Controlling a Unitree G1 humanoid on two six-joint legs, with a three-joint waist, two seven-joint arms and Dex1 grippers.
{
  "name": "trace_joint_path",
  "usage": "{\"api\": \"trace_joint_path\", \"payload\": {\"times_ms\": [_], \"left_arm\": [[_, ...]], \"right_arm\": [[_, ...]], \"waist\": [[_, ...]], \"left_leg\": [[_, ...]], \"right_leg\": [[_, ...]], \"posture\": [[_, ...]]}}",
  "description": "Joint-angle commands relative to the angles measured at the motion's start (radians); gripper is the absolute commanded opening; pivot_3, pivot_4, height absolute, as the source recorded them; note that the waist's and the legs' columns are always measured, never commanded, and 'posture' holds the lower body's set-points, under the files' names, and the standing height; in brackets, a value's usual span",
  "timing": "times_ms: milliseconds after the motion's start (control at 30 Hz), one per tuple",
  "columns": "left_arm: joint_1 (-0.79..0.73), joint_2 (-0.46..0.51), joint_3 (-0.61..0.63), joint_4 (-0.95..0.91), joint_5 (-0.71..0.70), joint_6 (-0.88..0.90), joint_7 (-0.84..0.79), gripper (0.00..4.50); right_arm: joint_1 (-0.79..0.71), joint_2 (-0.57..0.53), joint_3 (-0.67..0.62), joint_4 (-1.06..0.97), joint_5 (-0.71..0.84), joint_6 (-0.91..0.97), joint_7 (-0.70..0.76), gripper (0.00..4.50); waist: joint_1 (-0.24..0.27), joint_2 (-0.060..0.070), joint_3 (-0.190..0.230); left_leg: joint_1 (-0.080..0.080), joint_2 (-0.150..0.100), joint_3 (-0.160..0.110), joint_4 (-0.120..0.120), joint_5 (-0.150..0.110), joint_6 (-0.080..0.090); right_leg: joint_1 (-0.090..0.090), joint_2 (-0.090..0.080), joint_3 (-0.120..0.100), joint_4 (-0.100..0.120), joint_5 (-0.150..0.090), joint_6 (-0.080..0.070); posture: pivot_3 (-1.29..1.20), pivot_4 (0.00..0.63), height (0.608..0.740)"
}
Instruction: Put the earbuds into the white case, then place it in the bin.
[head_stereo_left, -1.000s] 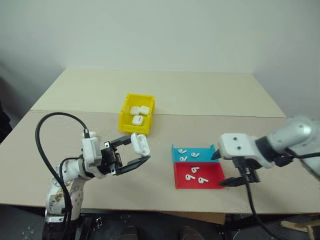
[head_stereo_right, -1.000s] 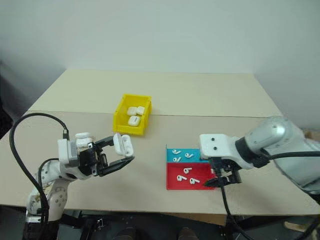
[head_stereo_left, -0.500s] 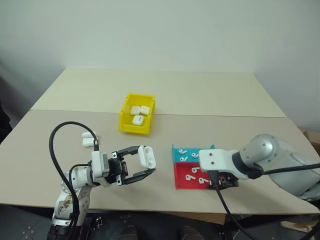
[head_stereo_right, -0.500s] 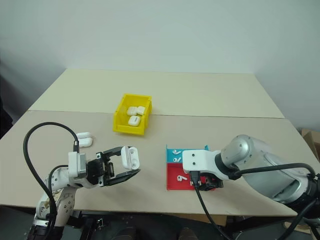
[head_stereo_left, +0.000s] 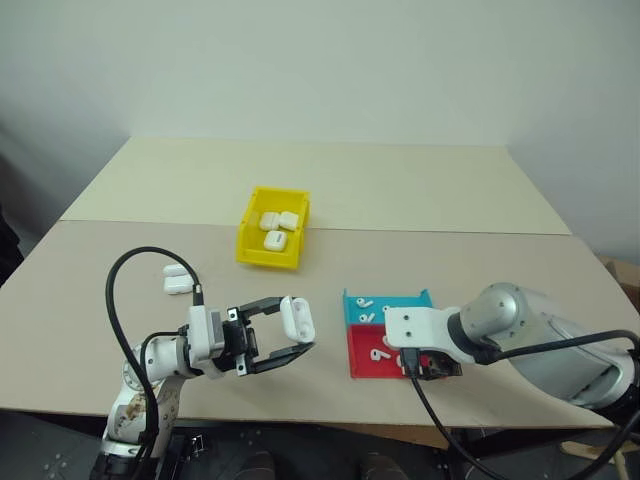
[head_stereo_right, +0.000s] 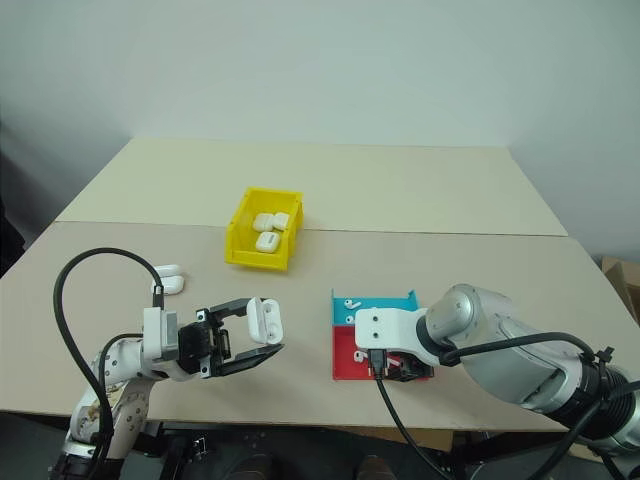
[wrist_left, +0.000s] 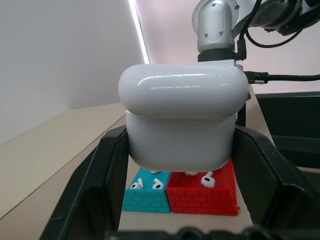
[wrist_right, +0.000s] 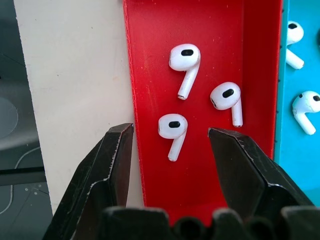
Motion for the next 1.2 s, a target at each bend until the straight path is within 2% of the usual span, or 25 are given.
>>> {"api": "trace_joint_path", "payload": {"times_ms": [33,167,300,1200], "left_arm": [[-0.006,0.011,-0.007,-0.036,-0.003,-0.028,0.007,2.78],[-0.015,0.017,-0.014,-0.034,0.007,-0.025,0.023,2.78],[-0.019,0.038,-0.019,-0.037,0.017,-0.011,0.027,2.78],[-0.003,0.052,-0.035,-0.038,0.041,-0.037,0.068,2.78]], "right_arm": [[-0.022,0.008,0.011,-0.001,-0.032,-0.017,0.000,2.86],[-0.014,0.019,0.036,-0.005,-0.056,-0.022,-0.004,2.86],[-0.009,0.022,0.043,0.008,-0.082,-0.031,-0.009,1.96],[0.010,0.044,0.055,0.044,-0.141,-0.099,0.036,1.96]], "waist": [[0.000,0.000,0.000],[0.000,0.000,0.000],[0.000,0.000,0.000],[0.000,0.000,0.000]], "left_leg": [[0.000,0.000,0.000,0.000,0.000,0.000],[0.000,0.000,0.000,0.000,0.000,0.000],[0.000,0.000,0.000,0.000,0.000,0.000],[-0.001,0.000,0.000,-0.002,0.000,0.000]], "right_leg": [[0.000,0.000,0.000,0.000,0.000,0.000],[0.000,0.000,0.000,0.000,0.000,0.000],[0.000,0.000,0.000,0.000,0.000,0.000],[0.000,0.000,-0.001,-0.004,0.000,0.000]], "posture": [[0.00,0.150,0.740],[0.00,0.150,0.740],[0.00,0.150,0.740],[0.00,0.150,0.740]]}}
